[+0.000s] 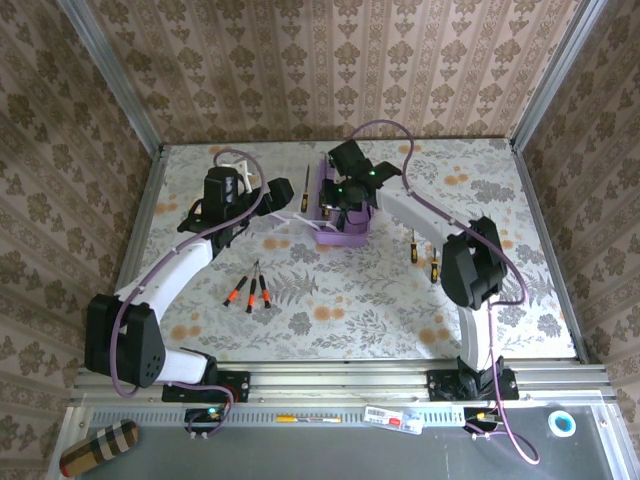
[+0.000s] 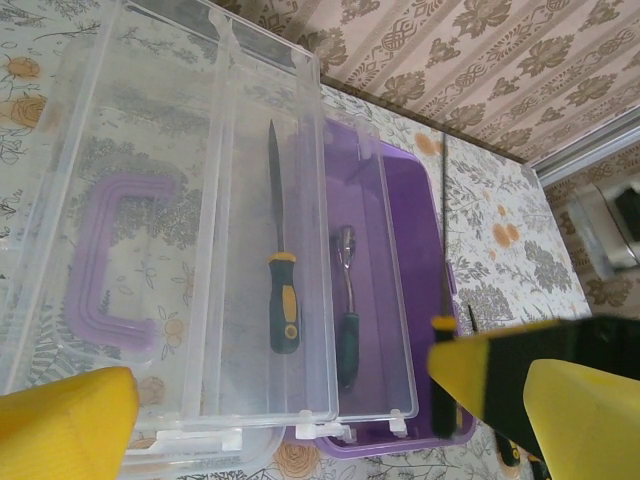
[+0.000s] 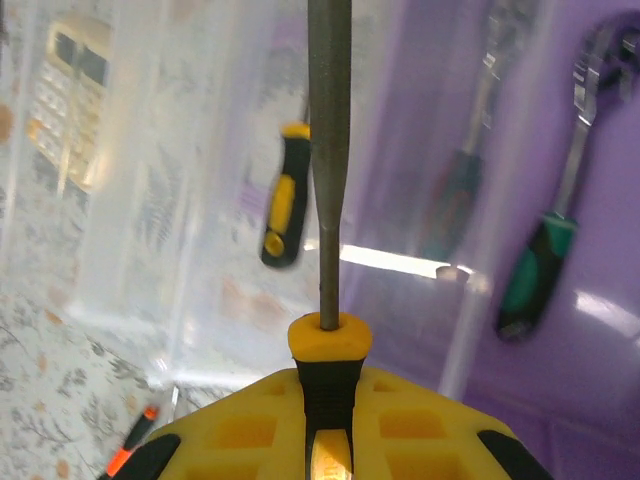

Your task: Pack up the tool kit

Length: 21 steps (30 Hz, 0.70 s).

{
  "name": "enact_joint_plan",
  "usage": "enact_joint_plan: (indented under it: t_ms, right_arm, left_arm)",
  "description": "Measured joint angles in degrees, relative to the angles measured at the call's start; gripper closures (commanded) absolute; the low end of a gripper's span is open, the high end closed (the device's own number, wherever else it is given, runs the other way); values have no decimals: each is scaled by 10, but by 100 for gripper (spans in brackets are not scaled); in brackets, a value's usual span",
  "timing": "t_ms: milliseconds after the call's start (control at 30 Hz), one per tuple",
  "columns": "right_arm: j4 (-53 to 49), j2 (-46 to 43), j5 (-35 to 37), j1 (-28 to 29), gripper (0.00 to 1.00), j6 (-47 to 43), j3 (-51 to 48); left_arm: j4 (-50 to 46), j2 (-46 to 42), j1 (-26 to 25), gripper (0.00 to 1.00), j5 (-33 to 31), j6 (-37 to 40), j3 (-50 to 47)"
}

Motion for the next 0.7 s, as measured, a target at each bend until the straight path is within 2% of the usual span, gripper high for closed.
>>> enact_joint_plan:
  t_ms: [433,700]
  right_arm:
    - [-6,136,-5,-6,85,41,150]
    - [-25,174,-9,-10,81,42,189]
  left_arm:
    - [9,0,19,0,11,-20,0]
    - [9,0,20,0,18,-25,0]
